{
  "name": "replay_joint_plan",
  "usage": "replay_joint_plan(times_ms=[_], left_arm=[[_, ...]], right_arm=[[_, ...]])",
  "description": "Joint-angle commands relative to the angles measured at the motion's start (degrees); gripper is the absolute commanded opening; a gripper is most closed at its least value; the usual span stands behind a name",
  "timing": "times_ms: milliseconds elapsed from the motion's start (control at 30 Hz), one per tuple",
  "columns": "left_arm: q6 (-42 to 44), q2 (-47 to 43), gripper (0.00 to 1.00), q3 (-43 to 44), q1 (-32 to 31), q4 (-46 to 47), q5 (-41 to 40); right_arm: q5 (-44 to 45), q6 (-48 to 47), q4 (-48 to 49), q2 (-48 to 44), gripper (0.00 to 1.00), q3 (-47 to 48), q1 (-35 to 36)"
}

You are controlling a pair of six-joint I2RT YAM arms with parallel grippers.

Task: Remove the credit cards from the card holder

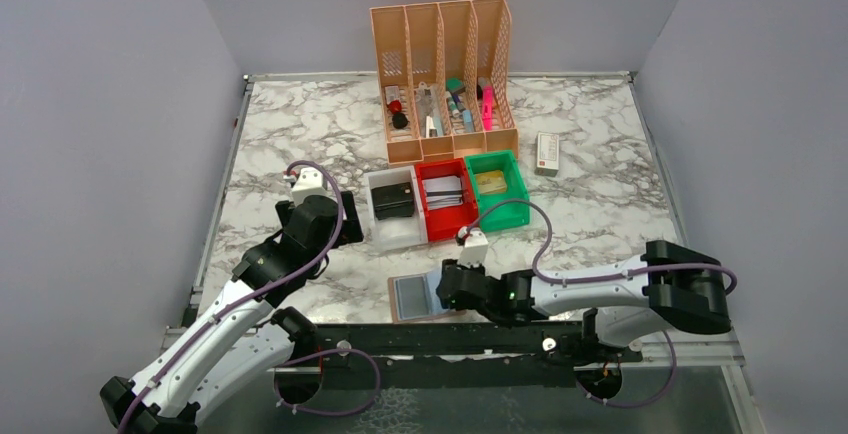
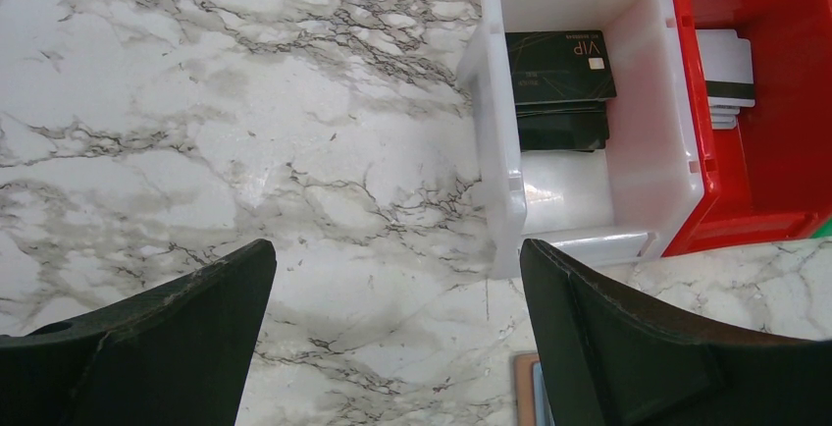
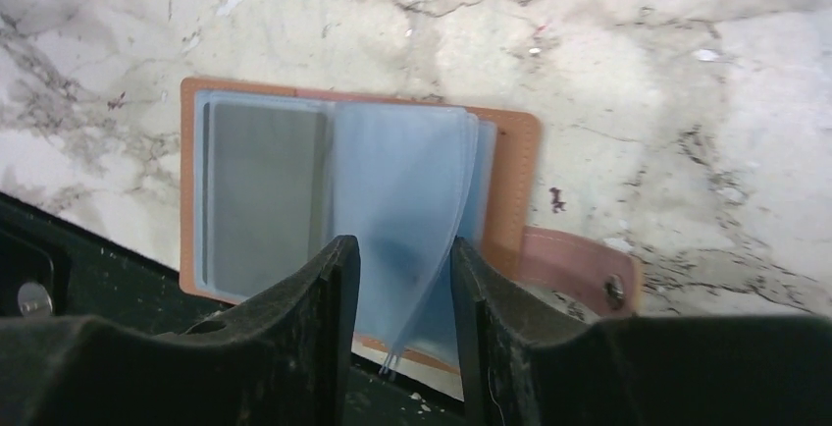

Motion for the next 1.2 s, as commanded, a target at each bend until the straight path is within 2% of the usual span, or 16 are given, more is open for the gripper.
replay_joint_plan(times_ms=[0,167,267,367,500,567,700,800,900,967,1167], left_arm=[[0.3,-0.6,0.99,-0.4,0.3,0.8,1.1],[0.4,-0.4,0.99,-0.5,0.3,1.0,1.3],[0.5,-0.2,0.99,-0.5,0.3,1.0,1.4],[0.5,-0.1,0.99,-0.5,0.3,1.0,1.4],[0.5,-0.3,0.99,-0.5,0.3,1.1,1.4],[0.5,-0.3,0.99,-0.5,0.3,1.0,1.3],[0.5,-0.6,0.99,-0.5,0.3,1.0,1.2],[0.5,-0.7,0.99,-0.5,0.3,1.1,1.2],[0.6,-0.5,0.99,-0.5,0.3,1.2,1.2],[0.7,-0.1,0.99,-0.5,0.3,1.2,1.5],[0.9,0.2,0.99,-0.4,0.3,1.3,1.9]], right_arm=[[8.1,4.3,-8.8,-2.5,0.45,0.0,0.0],[12.3,9.1,-18.8,-2.6,0.51,2.2,0.0],[11.8,6.8,-19.5,-4.0,0.51,3.9,0.0],[8.9,0.7,-14.4,-6.5,0.51,4.5,0.0],[-1.3,-11.4,-0.9,-7.5,0.52,3.9,0.0],[-5.3,-13.1,2.0,-5.3,0.53,5.1,0.1],[-6.3,-14.1,1.1,2.2,0.55,10.1,1.4],[-5.5,-14.2,-2.7,8.5,0.56,14.5,2.2],[-0.9,-10.6,-10.4,13.4,0.58,19.1,3.1],[0.4,-11.2,-10.9,14.7,0.59,19.9,3.4],[-3.1,-13.2,-11.5,21.5,0.6,22.5,3.7]])
